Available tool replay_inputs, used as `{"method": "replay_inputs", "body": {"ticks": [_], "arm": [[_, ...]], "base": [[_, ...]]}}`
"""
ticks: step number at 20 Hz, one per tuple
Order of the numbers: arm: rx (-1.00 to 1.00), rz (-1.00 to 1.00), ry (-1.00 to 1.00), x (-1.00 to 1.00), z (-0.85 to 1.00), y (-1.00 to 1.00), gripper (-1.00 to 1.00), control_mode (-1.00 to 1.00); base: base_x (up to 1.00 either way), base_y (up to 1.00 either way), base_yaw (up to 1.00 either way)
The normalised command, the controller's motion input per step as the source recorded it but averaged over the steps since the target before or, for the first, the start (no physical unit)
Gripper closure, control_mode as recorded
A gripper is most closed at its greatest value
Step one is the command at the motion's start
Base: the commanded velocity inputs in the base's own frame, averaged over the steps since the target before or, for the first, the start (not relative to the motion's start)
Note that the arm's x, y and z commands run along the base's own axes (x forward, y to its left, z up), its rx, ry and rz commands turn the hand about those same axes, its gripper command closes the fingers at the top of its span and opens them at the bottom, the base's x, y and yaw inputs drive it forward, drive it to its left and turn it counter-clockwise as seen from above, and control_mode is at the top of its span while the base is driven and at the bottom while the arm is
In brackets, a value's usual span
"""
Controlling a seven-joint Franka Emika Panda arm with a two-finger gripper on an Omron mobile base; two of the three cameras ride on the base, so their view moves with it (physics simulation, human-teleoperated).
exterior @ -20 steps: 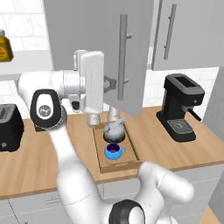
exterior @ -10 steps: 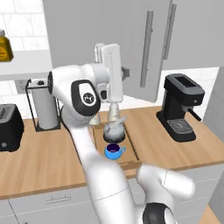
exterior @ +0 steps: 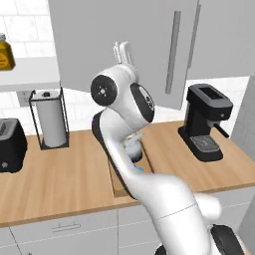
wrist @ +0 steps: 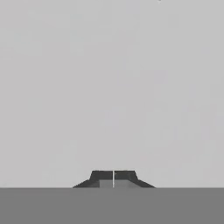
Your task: Pick the kettle from the counter and place it on the tray. Then pick the mug from the cabinet and place it on the tray. Then close the cabinet doors.
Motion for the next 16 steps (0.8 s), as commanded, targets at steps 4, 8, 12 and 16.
{"method": "replay_inputs", "body": {"ticks": [4, 8, 12, 16], "arm": [[0.05, 0.63, 0.0, 1.0, -0.02, 0.0, 1.0, -1.0], [0.0, 0.55, 0.0, 1.0, -0.14, 0.0, 1.0, -1.0], [0.0, 0.51, 0.0, 1.0, -0.04, 0.01, 1.0, -1.0], [0.0, 0.3, 0.0, 1.0, 0.0, 0.02, 1.0, -1.0]], "base": [[0.0, 0.0, 0.0], [0.0, 0.0, 0.0], [0.0, 0.0, 0.0], [0.0, 0.0, 0.0]]}}
